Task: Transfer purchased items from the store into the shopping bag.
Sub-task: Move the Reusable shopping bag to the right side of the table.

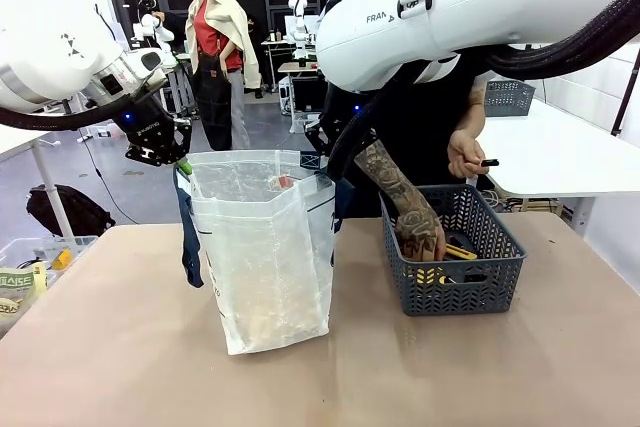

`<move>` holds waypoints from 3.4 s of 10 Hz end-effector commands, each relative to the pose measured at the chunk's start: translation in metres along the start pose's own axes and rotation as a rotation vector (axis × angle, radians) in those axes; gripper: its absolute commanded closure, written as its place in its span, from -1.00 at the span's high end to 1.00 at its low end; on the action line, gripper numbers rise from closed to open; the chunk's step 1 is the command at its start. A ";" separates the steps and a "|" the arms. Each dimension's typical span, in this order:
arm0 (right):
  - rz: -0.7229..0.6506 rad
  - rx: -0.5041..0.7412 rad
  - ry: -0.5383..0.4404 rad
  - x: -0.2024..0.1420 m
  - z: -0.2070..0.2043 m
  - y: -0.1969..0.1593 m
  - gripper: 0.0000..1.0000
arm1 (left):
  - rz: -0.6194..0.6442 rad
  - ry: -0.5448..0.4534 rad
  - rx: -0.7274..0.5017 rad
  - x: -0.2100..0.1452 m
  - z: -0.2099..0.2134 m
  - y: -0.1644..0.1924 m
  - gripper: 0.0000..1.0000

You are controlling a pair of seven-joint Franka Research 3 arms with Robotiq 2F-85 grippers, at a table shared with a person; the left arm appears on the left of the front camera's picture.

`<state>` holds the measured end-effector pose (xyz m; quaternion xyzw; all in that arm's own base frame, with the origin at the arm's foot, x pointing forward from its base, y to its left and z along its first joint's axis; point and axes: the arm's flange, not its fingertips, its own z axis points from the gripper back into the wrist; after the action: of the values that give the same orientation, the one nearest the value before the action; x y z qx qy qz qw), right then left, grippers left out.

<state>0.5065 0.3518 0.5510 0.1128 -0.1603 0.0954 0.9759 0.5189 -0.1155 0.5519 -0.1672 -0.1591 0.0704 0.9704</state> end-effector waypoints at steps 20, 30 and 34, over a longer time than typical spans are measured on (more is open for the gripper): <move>-0.010 0.005 0.003 0.000 0.002 -0.003 -1.00 | 0.017 -0.005 0.000 -0.001 0.003 0.002 -1.00; -0.010 0.005 0.003 0.000 0.002 -0.003 -1.00 | 0.017 -0.005 0.000 -0.001 0.003 0.002 -1.00; -0.010 0.005 0.003 0.000 0.002 -0.003 -1.00 | 0.017 -0.005 0.000 -0.001 0.003 0.002 -1.00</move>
<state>0.5065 0.3518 0.5510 0.1129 -0.1603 0.0954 0.9759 0.5189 -0.1155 0.5519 -0.1672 -0.1591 0.0704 0.9704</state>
